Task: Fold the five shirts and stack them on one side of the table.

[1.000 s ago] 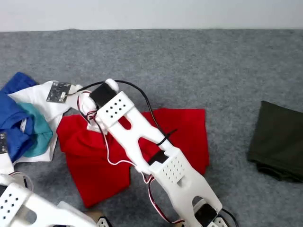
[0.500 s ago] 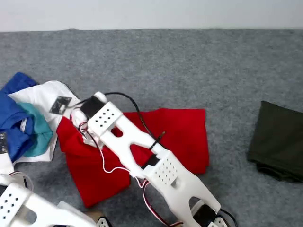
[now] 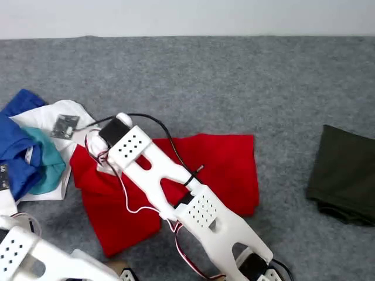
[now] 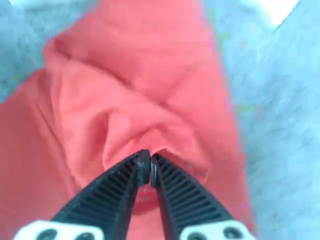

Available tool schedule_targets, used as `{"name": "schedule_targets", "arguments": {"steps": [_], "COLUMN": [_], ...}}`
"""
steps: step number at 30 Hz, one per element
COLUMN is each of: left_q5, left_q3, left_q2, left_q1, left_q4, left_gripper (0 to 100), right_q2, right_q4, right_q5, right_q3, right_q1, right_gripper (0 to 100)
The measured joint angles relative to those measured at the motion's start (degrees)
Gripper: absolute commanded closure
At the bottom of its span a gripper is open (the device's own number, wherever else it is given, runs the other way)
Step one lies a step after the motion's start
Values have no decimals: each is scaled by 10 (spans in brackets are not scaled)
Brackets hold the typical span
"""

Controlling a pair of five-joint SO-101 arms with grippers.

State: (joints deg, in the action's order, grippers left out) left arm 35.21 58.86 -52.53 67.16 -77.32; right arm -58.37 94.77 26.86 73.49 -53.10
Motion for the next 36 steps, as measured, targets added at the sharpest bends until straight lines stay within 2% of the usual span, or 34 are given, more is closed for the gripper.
{"name": "schedule_targets", "arguments": {"steps": [5,10,12,15,23,31,36], "left_q5": [0,0,0,0,0,0,0], "left_q3": [0,0,0,0,0,0,0], "left_q2": [0,0,0,0,0,0,0], "left_q1": [0,0,0,0,0,0,0], "left_q4": [0,0,0,0,0,0,0], "left_gripper": [989,989,989,989,989,990,991], "right_q2": [0,-35,-51,-62,-47,28,88], "right_q4": [-59,-164,-215,-235,-103,49,57], "right_q5": [51,63,63,64,5,-1,-22], "right_q3": [18,23,23,23,24,24,2], "right_q1": [-1,0,4,11,13,20,66], "right_gripper": [988,980,935,842,828,835,892]}}
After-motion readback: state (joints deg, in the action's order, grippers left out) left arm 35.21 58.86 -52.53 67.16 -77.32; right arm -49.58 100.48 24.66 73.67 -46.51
